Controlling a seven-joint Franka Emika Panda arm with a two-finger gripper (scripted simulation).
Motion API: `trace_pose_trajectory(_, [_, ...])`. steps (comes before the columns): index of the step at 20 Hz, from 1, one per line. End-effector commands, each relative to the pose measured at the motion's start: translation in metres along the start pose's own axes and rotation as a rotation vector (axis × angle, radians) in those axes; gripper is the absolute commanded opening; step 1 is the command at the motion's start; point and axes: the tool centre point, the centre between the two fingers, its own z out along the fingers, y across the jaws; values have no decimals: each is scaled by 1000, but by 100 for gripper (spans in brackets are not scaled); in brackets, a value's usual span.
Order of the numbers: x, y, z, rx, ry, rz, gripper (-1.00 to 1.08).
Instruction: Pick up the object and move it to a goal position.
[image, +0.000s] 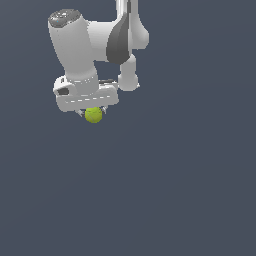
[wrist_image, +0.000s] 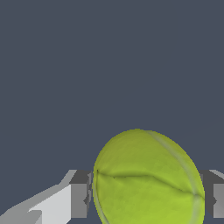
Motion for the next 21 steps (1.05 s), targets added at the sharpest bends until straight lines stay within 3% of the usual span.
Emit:
trace_pose_trajectory(1, [-2,17,-25,0,1,-1,-100])
trace_pose_trajectory(11, [-3,64,-87,-2,0,-1,-100])
trace_pose_trajectory(21, [-2,78,-105,-2,-1,-1,-100])
